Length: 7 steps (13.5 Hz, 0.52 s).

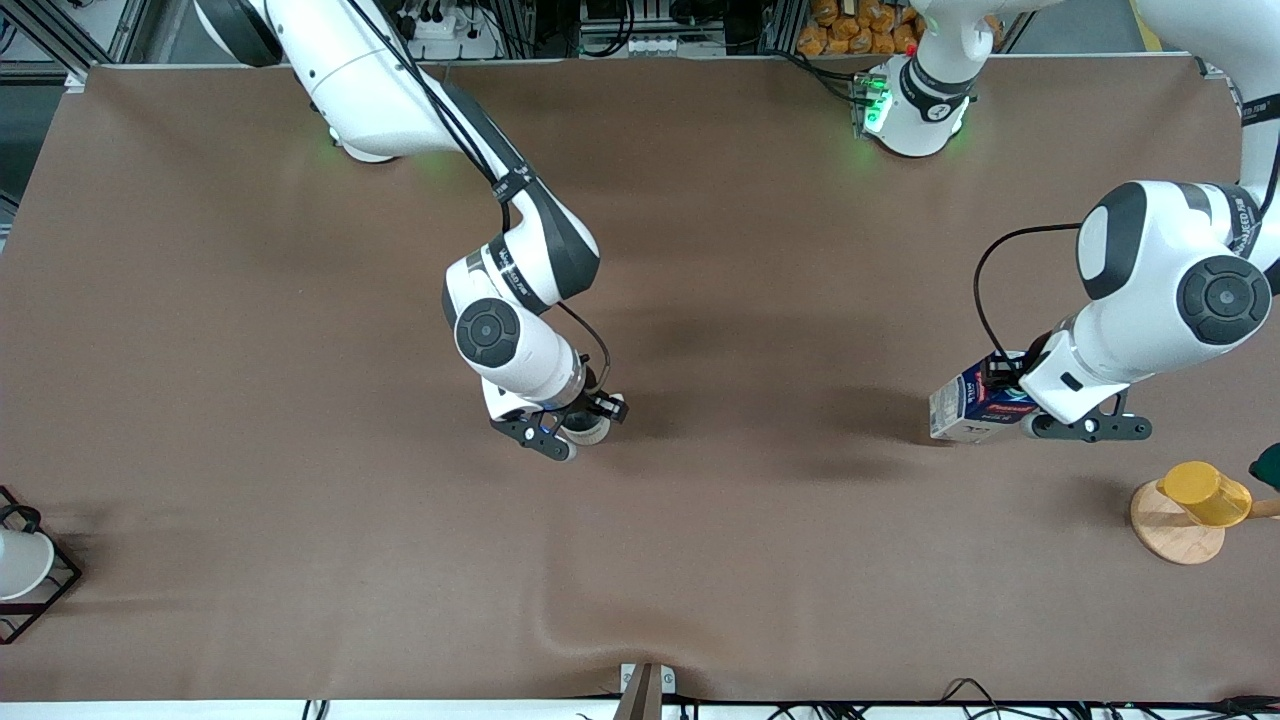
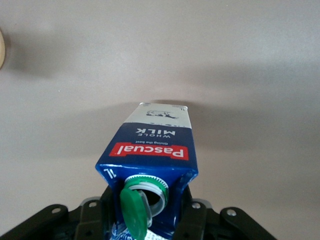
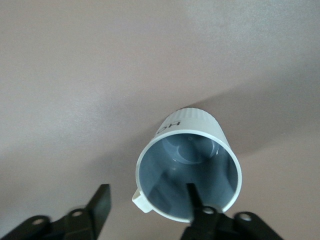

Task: Place milk next to cup
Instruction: 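Carry the white mug with the right gripper toward the table middle, then set the mug down and withdraw the right gripper while the left carries the carton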

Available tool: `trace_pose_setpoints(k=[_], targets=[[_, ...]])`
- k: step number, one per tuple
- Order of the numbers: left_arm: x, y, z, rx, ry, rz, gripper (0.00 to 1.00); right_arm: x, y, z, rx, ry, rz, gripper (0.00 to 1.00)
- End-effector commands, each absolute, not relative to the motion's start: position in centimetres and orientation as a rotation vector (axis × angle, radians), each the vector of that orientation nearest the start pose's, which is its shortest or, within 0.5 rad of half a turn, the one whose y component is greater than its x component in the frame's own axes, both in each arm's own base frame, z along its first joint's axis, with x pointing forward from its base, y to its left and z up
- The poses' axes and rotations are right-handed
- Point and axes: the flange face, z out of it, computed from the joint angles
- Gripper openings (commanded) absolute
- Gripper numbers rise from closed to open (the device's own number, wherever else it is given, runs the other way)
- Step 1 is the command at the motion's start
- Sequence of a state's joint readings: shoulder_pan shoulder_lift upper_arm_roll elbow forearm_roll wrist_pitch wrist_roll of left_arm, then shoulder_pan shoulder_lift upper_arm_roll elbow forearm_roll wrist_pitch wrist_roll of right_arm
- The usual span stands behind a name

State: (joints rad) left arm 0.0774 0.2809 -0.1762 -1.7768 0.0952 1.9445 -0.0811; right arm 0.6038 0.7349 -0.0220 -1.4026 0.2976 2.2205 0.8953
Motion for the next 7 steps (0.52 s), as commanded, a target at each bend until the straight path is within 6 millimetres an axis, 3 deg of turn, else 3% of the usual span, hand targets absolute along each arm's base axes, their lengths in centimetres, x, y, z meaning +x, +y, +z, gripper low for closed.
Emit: trace_pose_setpoints(k=[1, 4, 7], targets=[[61.8, -5.4, 41.2, -3.081, 0.094, 0.143, 0.5, 61.4, 41.5, 30.1, -2.8, 0.706, 0.14, 1.0], [61.6, -10.2, 42.8, -3.157, 0.014, 0.171, 0.5, 62.2, 39.0, 33.6, -2.8, 0.731, 0.186, 1.0], [60.3, -18.9, 45.1, -3.18, 0.002, 0.136, 0.5, 62.8, 36.8, 38.1, -2.793, 0.68, 0.148, 1.0]])
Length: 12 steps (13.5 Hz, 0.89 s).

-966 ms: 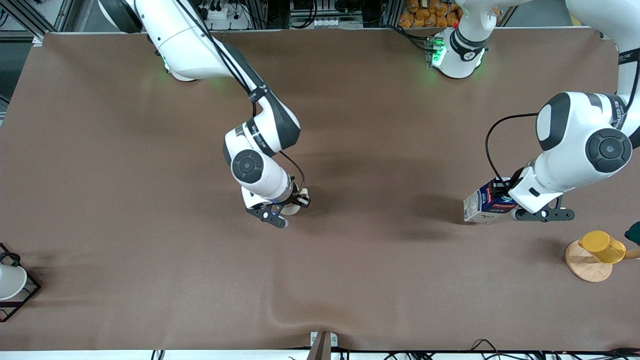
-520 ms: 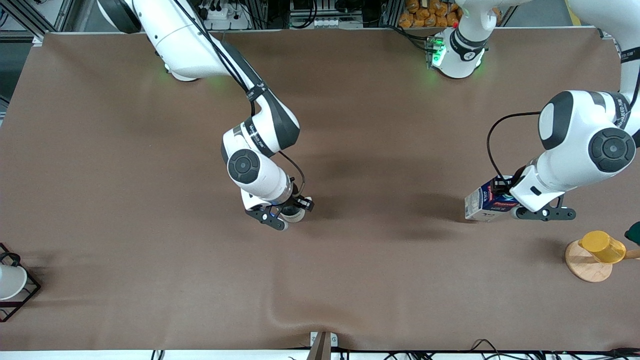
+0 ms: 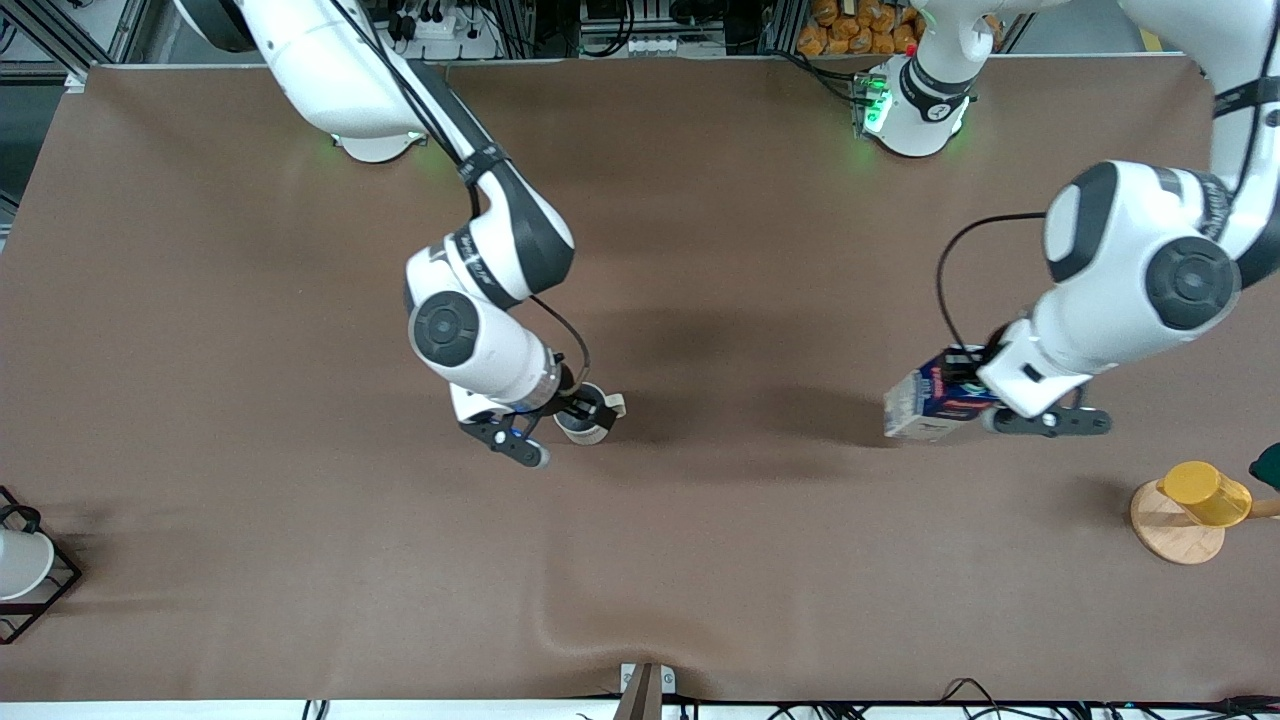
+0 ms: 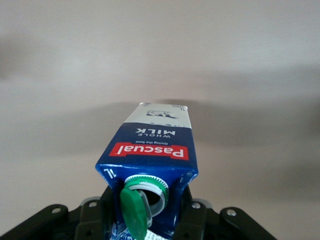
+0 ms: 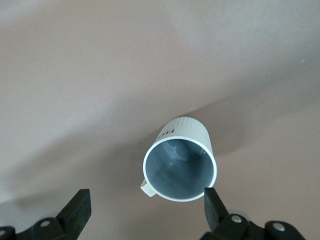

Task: Place milk next to cup
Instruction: 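Set the mug down and withdraw the right gripper while the left carries the carton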

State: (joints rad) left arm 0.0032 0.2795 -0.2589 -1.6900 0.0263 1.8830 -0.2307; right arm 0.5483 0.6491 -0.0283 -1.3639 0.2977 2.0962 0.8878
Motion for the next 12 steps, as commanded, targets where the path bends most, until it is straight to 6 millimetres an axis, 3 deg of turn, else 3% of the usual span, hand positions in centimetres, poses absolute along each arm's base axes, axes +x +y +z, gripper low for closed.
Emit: trace_pose_setpoints(k=[1, 4, 8, 10, 12], targets=[[59.6, -21.7, 45.8, -3.188, -0.033, 0.127, 0.5, 63.1, 34.9, 39.6, -2.815, 0.594, 0.161, 1.0], [56.6, -30.5, 46.2, -3.192, -0.05, 0.123, 0.5, 64.0, 26.9, 42.0, -2.892, 0.316, 0.268, 1.0], [52.7, -43.1, 44.0, -3.21, -0.037, 0.17, 0.5, 64.9, 11.2, 46.2, -2.904, 0.008, 0.303, 1.0], [50.7, -48.7, 41.7, -3.215, -0.047, 0.19, 0.49, 63.5, 5.4, 49.1, -2.922, -0.084, 0.241, 1.0], [50.3, -51.8, 39.6, -3.255, -0.02, 0.148, 0.48, 60.8, 0.9, 51.7, -2.961, -0.129, 0.269, 1.0]])
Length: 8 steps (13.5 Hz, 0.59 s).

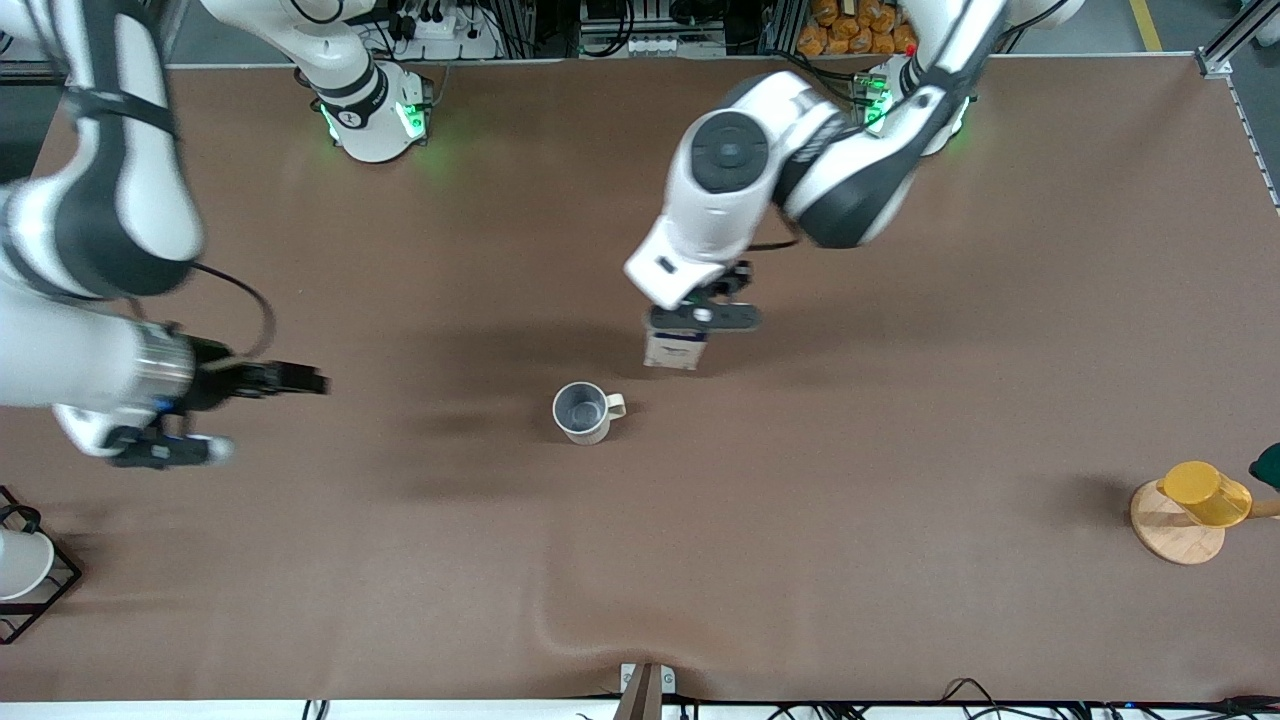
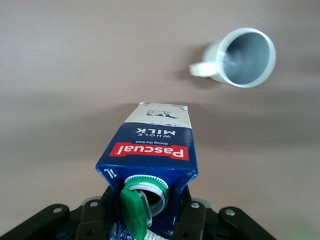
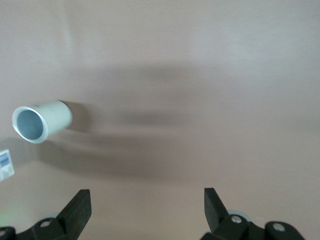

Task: Place milk next to cup
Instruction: 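Carry the milk carton with the left gripper beside the white mug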

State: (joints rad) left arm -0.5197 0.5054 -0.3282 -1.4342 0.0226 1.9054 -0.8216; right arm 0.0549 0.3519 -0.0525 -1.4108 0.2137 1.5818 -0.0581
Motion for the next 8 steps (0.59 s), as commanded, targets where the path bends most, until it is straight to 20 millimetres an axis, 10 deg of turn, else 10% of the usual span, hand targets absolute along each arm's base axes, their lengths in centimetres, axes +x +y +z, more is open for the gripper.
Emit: trace_pose_setpoints(k=[1, 6, 8], targets=[[50.3, -52.6, 38.8, -3.284, -0.006, 0.119, 0.48, 59.4, -0.8, 53.4, -2.973, -0.154, 0.274, 1.0], [49.7, -55.0, 35.9, -3.314, 0.02, 0.11, 0.48, 52.7, -1.8, 63.1, -3.114, -0.118, 0.248, 1.0], [49.6, -55.1, 35.7, -3.313, 0.014, 0.11, 0.48, 51.8, -1.8, 63.8, -3.118, 0.008, 0.266, 1.0]])
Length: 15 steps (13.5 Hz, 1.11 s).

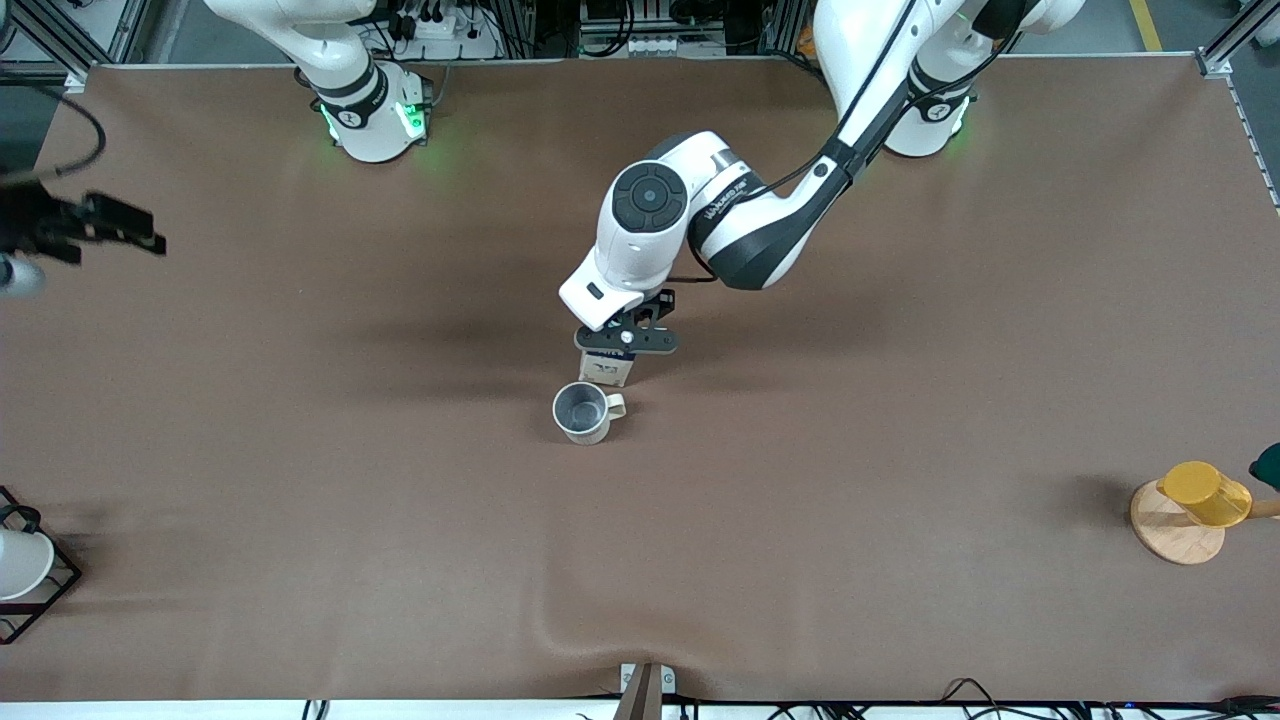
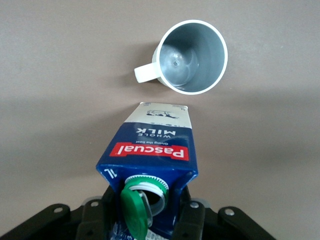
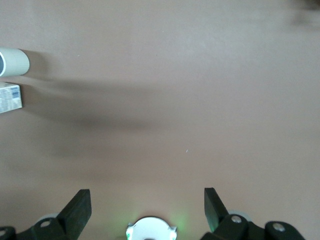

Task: Place milk next to cup
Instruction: 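Carry the milk carton with the left gripper beside the white mug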

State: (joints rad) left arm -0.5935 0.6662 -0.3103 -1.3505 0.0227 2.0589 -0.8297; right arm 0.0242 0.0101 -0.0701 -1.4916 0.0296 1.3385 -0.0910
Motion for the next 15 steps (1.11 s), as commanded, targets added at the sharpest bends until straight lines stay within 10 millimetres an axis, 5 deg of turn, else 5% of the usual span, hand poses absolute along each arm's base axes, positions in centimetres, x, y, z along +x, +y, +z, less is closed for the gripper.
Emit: trace_pose_setpoints(k=[1, 3, 4, 5, 6, 12, 13, 15], targets=[[49.5, -55.2, 35.6, -3.312, 0.017, 0.112, 0.48, 51.8, -2.0, 64.1, -3.119, 0.015, 0.242, 1.0], [49.5, -55.2, 35.2, -3.309, 0.013, 0.118, 0.53, 52.1, -2.2, 64.3, -3.12, 0.001, 0.208, 1.0], [49.6, -55.2, 35.1, -3.309, -0.01, 0.121, 0.65, 52.0, -2.6, 64.3, -3.119, 0.003, 0.21, 1.0], [49.6, -55.2, 35.1, -3.31, -0.05, 0.121, 0.94, 52.1, -3.2, 64.3, -3.12, -0.029, 0.205, 1.0], [49.6, -55.3, 35.2, -3.318, -0.05, 0.11, 1.0, 52.2, -3.5, 64.4, -3.123, -0.071, 0.198, 1.0], [50.0, -56.0, 38.1, -3.385, -0.056, 0.025, 1.0, 53.0, -2.6, 65.7, -3.13, -0.067, 0.149, 1.0], [50.0, -56.0, 39.3, -3.397, -0.058, 0.005, 1.0, 52.9, -3.1, 65.8, -3.117, -0.051, 0.142, 1.0], [50.1, -54.7, 44.6, -3.422, -0.084, -0.091, 1.0, 53.0, -3.4, 65.8, -3.121, -0.043, 0.142, 1.0]])
